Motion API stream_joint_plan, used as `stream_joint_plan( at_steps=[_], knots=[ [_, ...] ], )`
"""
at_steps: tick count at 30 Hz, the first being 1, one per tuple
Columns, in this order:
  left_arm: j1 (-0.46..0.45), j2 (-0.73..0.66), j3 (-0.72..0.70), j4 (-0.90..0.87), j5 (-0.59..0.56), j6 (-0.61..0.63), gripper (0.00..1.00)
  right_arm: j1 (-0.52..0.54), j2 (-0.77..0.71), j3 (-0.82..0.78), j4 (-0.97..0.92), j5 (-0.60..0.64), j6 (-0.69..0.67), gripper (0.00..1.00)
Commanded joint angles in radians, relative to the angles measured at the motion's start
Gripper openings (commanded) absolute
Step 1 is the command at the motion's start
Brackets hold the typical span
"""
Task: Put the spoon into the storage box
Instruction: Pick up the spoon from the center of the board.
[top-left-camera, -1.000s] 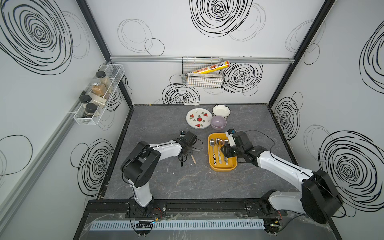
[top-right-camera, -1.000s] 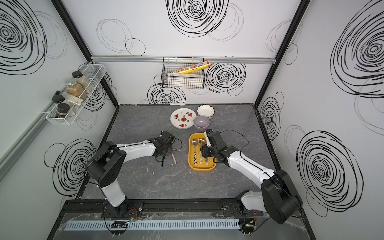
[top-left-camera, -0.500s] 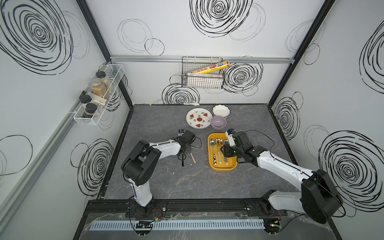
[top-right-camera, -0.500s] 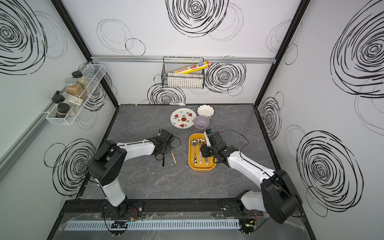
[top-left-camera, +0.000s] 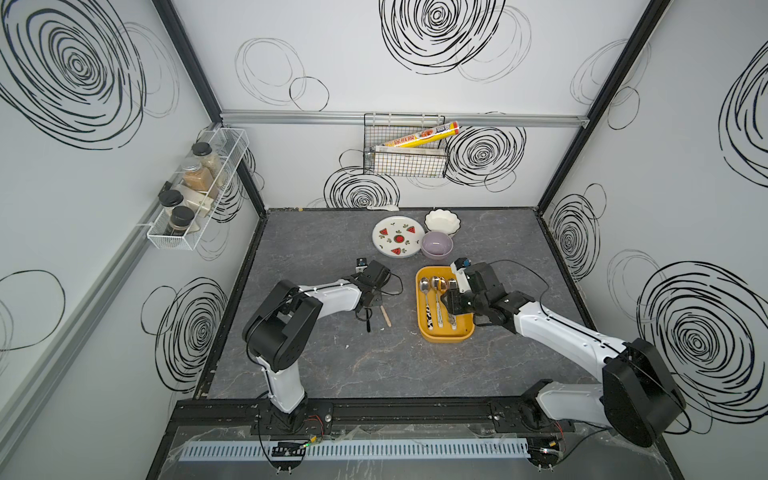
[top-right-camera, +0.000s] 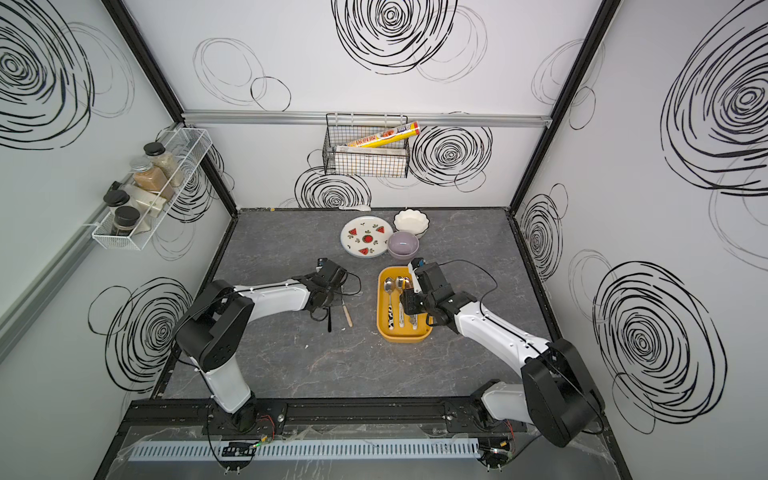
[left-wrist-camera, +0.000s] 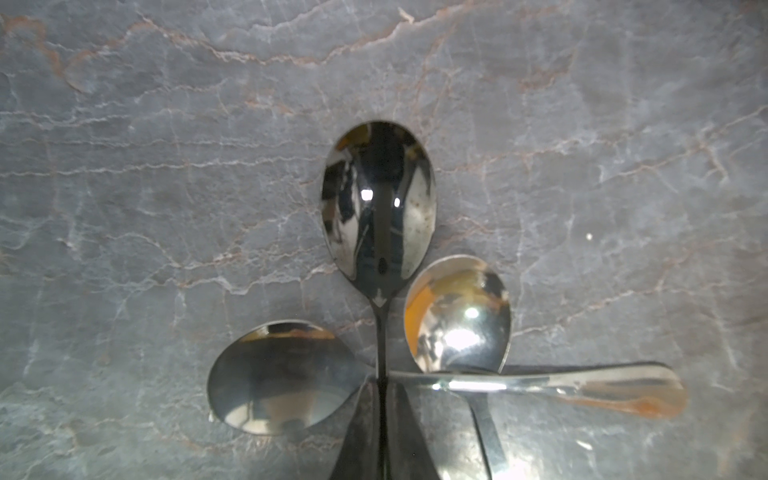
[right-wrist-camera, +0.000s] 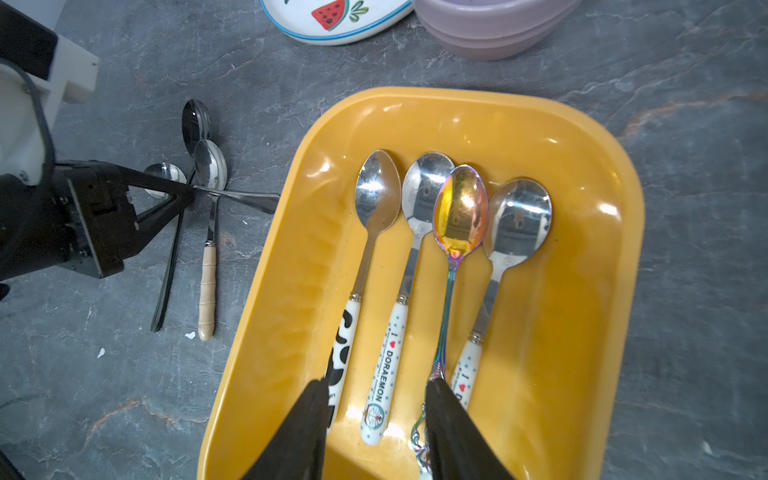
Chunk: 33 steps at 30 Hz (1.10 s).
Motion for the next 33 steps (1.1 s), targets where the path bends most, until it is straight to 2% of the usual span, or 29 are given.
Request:
stream_joint_plan(
  at_steps=[1,14,20,25,33],
  knots=[
    [0.009,-0.018,-0.048,-0.091,0.022,-0.006,0.0,-0.001,0.006,0.004,0.011,-0.005,0.005,0.43],
    [0.002,-0.235,-0.043,-0.146,0.027,-0.017,0.0,-0.002,-0.022,-0.001,0.018,0.012,0.007,0.43],
    [-0.041,-0.277,0.04,-0.217,0.014,-0.025,0.0,-0.001,-0.061,-0.011,0.021,0.066,0.021,0.43],
    [-0.144,-0.23,0.193,-0.258,-0.003,-0.059,0.0,-0.002,-0.107,-0.044,0.018,0.206,0.049,0.43],
    [-0.304,-0.024,0.506,-0.334,-0.032,-0.093,0.0,-0.02,-0.233,-0.084,-0.016,0.399,0.112,0.4]
  ],
)
